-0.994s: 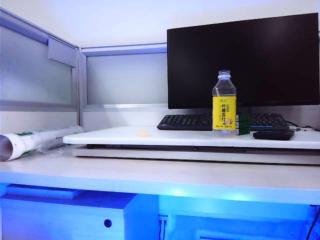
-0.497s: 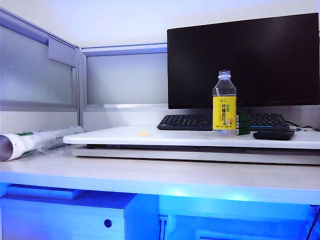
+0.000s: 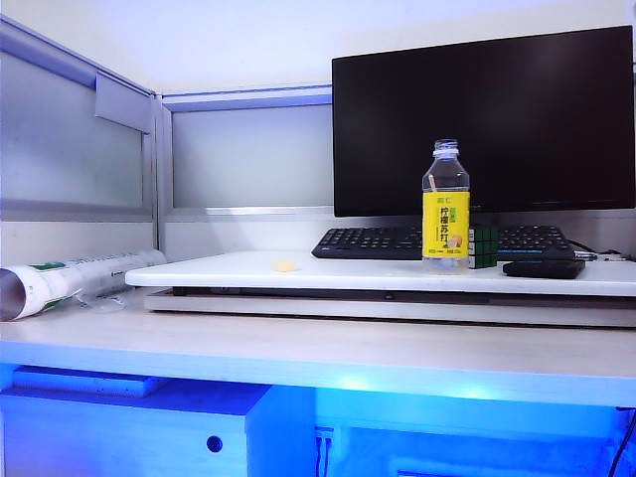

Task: Grab a stick from the table and stick it in a plastic bottle.

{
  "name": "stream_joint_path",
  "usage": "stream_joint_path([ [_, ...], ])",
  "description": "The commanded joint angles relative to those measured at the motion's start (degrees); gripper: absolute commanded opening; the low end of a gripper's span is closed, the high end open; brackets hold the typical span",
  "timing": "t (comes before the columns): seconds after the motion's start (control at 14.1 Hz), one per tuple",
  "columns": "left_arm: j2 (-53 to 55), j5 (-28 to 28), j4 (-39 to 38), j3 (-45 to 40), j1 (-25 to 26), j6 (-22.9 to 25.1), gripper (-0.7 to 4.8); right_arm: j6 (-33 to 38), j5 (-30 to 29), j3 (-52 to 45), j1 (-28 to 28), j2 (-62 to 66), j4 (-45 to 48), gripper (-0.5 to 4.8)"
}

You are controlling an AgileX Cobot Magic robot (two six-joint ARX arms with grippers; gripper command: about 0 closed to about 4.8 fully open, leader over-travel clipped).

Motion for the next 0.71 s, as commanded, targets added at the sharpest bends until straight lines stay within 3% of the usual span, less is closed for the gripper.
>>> stream_joint_path([
  [0.07,0.02,-4.15,-1.16,0.04,0.07,1.7,-0.05,2.34,0.33,-9.31,0.04,-11.1,0.96,-0.09],
  [0.28,0.02,-5.6,-1.2,0.02,0.09,1.88,-0.05,2.36,3.37,-19.32,-0.04,-28.13,-0.94,-0.09],
  [0.35,0.04,-7.5,-1.62,0.04,0.09,4.87,-0.05,4.87,4.13,-24.24,-0.2,-37.03,-8.96,-0.09],
  [0.43,0.04,-9.25,-1.66,0.04,0.04,4.61,-0.04,4.9,4.13,-29.64,-0.2,-37.03,-6.75,-0.09],
  [0.71,0.04,-8.37,-1.62,0.04,0.04,2.05,-0.04,4.63,4.13,-34.49,-0.2,-37.03,-8.09,-0.09],
])
